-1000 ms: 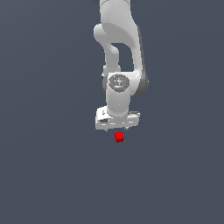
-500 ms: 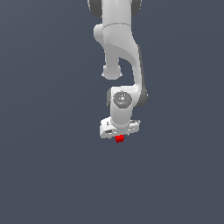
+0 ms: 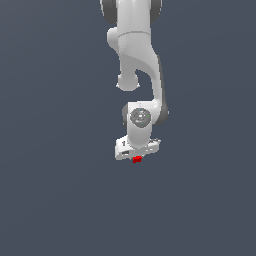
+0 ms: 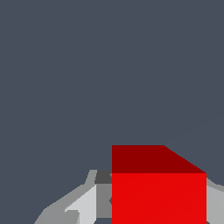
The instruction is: Pick up the red cube and move it to a goal position.
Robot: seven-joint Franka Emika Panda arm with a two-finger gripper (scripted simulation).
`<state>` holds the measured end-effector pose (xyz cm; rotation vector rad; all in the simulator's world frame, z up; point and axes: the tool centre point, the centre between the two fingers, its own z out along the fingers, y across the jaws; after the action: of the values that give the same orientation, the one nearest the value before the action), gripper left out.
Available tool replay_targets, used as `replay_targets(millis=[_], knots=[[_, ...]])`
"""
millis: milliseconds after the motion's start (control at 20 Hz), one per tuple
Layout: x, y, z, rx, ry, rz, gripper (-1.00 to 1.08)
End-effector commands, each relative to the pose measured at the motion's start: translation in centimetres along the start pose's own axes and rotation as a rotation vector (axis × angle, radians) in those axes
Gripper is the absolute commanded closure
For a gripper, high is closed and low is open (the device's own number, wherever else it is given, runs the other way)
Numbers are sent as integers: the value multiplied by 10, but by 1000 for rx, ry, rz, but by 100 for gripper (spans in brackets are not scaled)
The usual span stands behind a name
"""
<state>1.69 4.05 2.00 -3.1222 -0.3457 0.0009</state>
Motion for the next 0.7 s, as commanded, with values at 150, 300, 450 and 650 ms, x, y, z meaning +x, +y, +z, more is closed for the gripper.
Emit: replay_targets(millis=[150, 300, 450, 650], knots=[[0, 0, 0, 0, 1, 0, 108], [0, 0, 0, 0, 0, 0, 108], [0, 0, -2, 0, 0, 0, 108], [-1, 1, -13, 0, 0, 0, 108]])
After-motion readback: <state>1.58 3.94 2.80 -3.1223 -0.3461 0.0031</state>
